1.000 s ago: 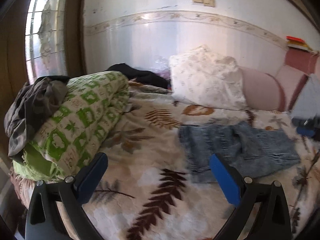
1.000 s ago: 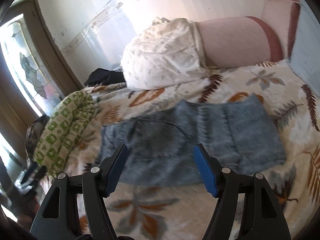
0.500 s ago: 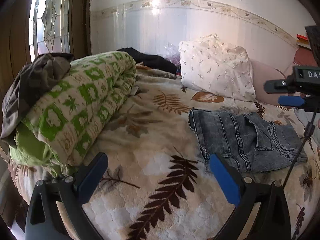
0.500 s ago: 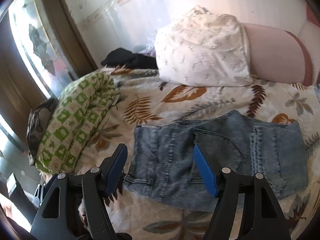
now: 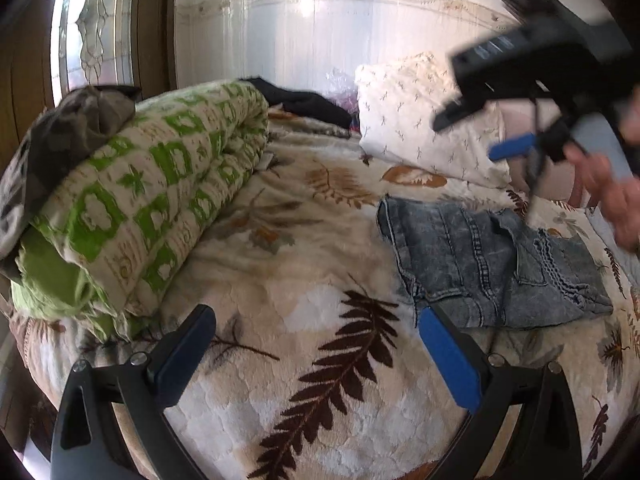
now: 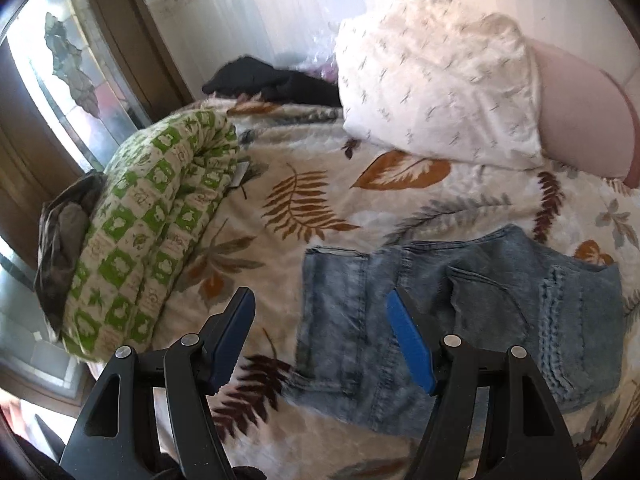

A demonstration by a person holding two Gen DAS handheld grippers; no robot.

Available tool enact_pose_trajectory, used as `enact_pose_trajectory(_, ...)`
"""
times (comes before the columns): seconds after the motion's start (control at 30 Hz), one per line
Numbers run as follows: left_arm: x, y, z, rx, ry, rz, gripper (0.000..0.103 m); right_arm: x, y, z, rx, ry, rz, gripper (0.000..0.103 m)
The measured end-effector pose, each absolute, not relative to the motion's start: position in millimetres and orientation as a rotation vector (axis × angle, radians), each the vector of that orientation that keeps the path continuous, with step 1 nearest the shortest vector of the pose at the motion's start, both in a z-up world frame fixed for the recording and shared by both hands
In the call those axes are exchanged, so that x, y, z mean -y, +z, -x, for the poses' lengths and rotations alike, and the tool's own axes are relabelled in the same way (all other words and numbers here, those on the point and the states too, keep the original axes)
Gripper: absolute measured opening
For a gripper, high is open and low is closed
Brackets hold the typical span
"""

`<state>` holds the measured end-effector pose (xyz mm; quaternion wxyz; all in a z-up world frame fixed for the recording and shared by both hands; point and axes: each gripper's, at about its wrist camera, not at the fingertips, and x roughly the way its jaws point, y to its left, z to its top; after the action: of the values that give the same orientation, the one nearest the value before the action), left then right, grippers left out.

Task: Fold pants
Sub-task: 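Raise both grippers away from the folded jeans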

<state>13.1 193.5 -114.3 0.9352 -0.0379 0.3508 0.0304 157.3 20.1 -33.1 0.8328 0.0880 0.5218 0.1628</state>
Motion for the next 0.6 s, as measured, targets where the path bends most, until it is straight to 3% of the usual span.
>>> enact_pose_trajectory(0.33, -200, -135, -32, -0.846, 0.046, 0.167, 0.103, -80, -55, -204, -1.203, 0.425, -0.011, 0.068)
enact_pose_trajectory(0.6, -216, -145, -50, -0.862, 0.111, 0.245, 0.103, -63, -65, -236, -1.216, 0.487, 0.011, 0.068)
